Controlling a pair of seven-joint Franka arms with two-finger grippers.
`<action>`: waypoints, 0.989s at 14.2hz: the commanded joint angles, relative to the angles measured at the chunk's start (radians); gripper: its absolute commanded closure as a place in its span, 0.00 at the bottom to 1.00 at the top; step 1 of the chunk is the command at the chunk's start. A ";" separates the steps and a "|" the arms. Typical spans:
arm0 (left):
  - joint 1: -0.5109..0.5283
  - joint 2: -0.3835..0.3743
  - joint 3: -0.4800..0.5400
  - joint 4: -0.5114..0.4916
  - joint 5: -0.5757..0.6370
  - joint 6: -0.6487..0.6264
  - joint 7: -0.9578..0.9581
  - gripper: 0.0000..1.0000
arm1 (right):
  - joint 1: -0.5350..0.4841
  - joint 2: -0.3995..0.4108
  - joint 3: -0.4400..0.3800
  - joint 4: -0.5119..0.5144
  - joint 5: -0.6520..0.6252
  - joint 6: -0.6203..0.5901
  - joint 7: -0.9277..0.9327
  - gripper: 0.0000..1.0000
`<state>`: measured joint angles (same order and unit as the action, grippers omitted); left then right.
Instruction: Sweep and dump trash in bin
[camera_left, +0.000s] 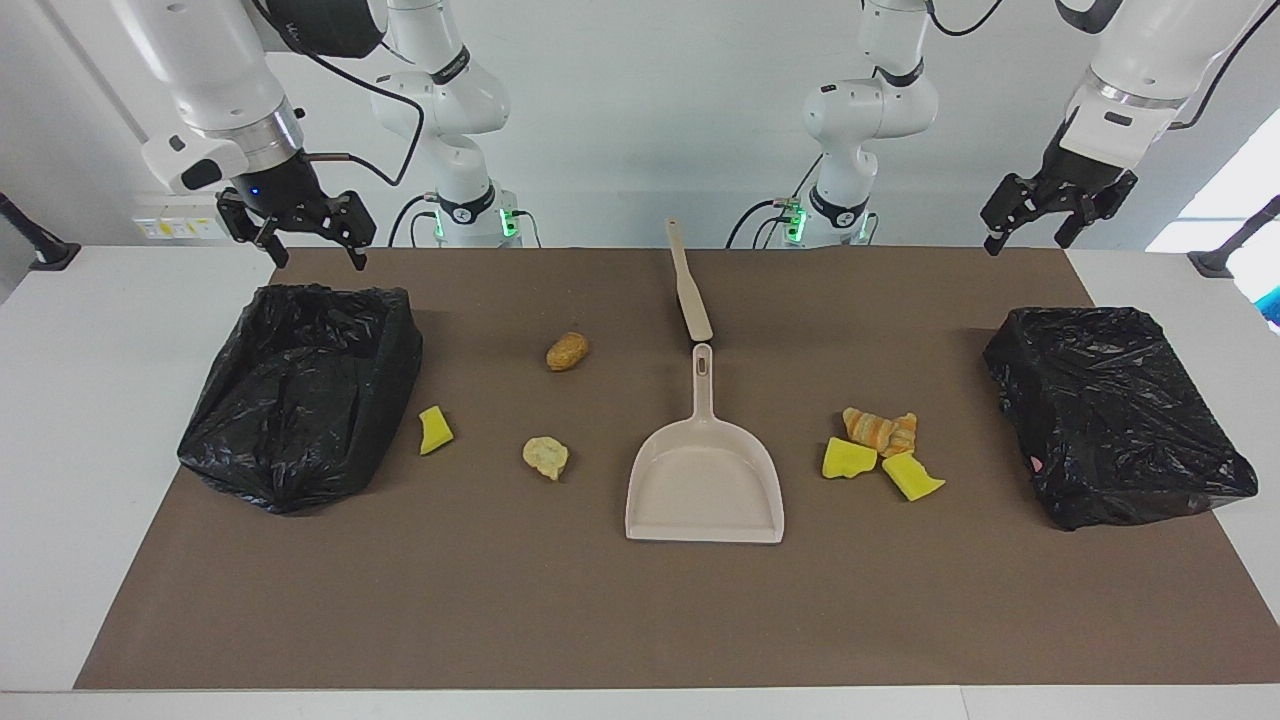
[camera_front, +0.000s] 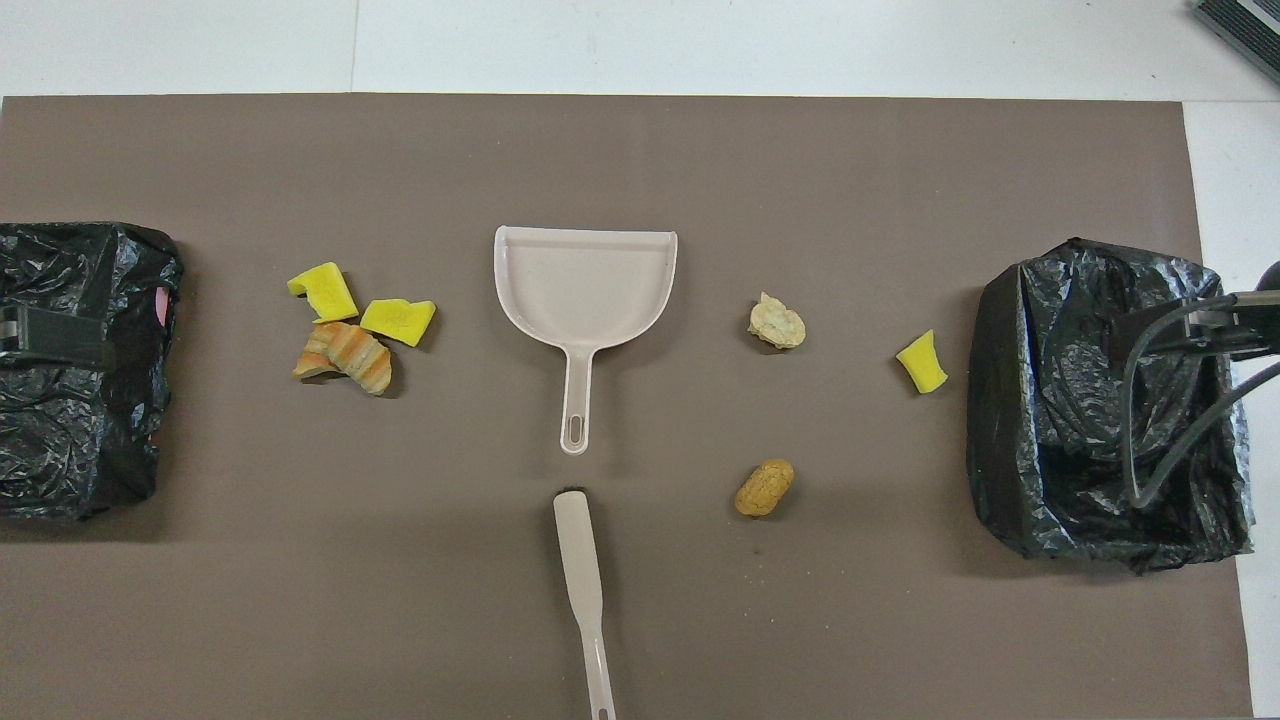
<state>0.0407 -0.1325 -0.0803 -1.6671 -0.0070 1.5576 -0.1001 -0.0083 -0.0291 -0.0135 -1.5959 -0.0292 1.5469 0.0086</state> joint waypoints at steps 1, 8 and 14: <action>-0.027 -0.105 0.007 -0.135 -0.014 0.013 0.008 0.00 | -0.010 -0.003 -0.002 -0.001 0.012 -0.004 0.013 0.00; -0.156 -0.136 0.007 -0.301 -0.019 0.018 -0.039 0.00 | -0.010 -0.003 -0.002 -0.001 0.023 0.001 0.011 0.00; -0.335 -0.165 0.007 -0.408 -0.043 0.086 -0.309 0.00 | -0.007 -0.003 0.000 -0.001 0.022 0.009 -0.001 0.00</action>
<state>-0.2305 -0.2367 -0.0891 -1.9934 -0.0286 1.5841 -0.3292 -0.0105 -0.0291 -0.0172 -1.5959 -0.0225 1.5468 0.0086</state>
